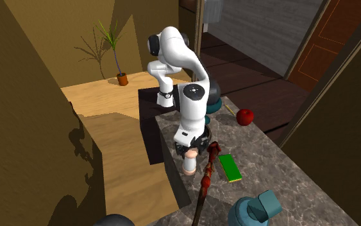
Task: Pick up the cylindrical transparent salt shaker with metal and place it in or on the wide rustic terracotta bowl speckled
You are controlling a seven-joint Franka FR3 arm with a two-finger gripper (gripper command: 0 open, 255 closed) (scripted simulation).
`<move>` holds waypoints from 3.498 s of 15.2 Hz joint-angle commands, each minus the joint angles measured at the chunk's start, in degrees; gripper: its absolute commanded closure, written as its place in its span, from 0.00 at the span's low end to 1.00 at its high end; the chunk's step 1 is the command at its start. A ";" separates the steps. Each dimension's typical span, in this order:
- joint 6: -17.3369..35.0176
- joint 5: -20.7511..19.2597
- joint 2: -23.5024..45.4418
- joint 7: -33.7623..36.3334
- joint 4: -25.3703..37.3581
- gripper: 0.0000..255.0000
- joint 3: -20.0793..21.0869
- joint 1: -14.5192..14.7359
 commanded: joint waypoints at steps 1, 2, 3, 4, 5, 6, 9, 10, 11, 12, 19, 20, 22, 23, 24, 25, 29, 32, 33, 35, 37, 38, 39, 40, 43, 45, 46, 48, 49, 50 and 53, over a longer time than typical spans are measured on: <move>-1.06 0.00 -0.22 0.01 0.84 1.00 0.00 0.00; -1.77 -0.01 -0.34 0.02 1.43 1.00 0.00 0.00; -2.49 -0.01 -0.42 0.03 2.07 1.00 0.00 0.00; -3.22 -0.02 -0.51 0.04 2.70 1.00 0.00 -0.01; -3.95 -0.02 -0.59 0.05 3.36 1.00 -0.01 -0.01; -4.69 -0.02 -0.65 0.05 4.03 1.00 -0.01 -0.01; -6.95 -0.03 -0.75 0.08 6.20 1.00 -0.01 -0.01; -7.72 -0.04 -0.75 0.09 6.97 1.00 -0.01 -0.02; -8.49 -0.04 -0.73 0.10 7.76 1.00 -0.01 -0.02; -9.28 -0.04 -0.70 0.11 8.58 1.00 -0.01 -0.02; -15.13 -0.05 0.09 0.17 15.23 1.00 -0.01 -0.04; -16.03 -0.05 0.30 0.18 16.33 1.00 -0.01 -0.05; -17.87 -0.05 0.80 0.20 18.67 1.00 -0.01 -0.05; -18.83 -0.05 1.09 0.21 19.92 1.00 -0.01 -0.06; -19.81 -0.05 1.43 0.22 21.23 1.00 -0.01 -0.06; -20.81 -0.05 1.80 0.23 22.61 1.00 -0.01 -0.07; -25.22 -0.04 3.80 0.28 29.03 1.00 0.00 -0.10; -28.42 -0.04 5.66 0.32 34.08 1.00 0.01 -0.12; -26.85 -0.12 1.97 0.76 28.83 1.00 0.08 0.30; -24.90 -0.29 -4.07 1.72 20.84 1.00 0.29 1.12; -23.83 -0.45 -9.17 2.76 14.68 1.00 0.57 1.91; -23.52 -0.52 -11.51 3.31 12.04 1.00 0.74 2.30; -23.32 -0.59 -13.73 3.87 9.63 1.00 0.94 2.67; -23.23 -0.64 -15.86 4.45 7.41 1.00 1.15 3.04; -23.45 -0.75 -21.79 6.27 1.70 1.00 1.90 4.10; -23.95 -0.75 -25.44 7.54 -1.43 1.00 2.50 4.76; -24.29 -0.72 -27.18 8.19 -2.83 1.00 2.81 5.10; -23.66 -0.69 -28.53 8.58 -4.82 1.00 3.02 5.28; -22.80 -0.67 -28.83 8.57 -5.97 1.00 3.02 5.27; -21.96 -0.66 -29.09 8.56 -7.07 1.00 3.01 5.27; -19.45 -0.62 -29.80 8.53 -10.29 1.00 3.00 5.26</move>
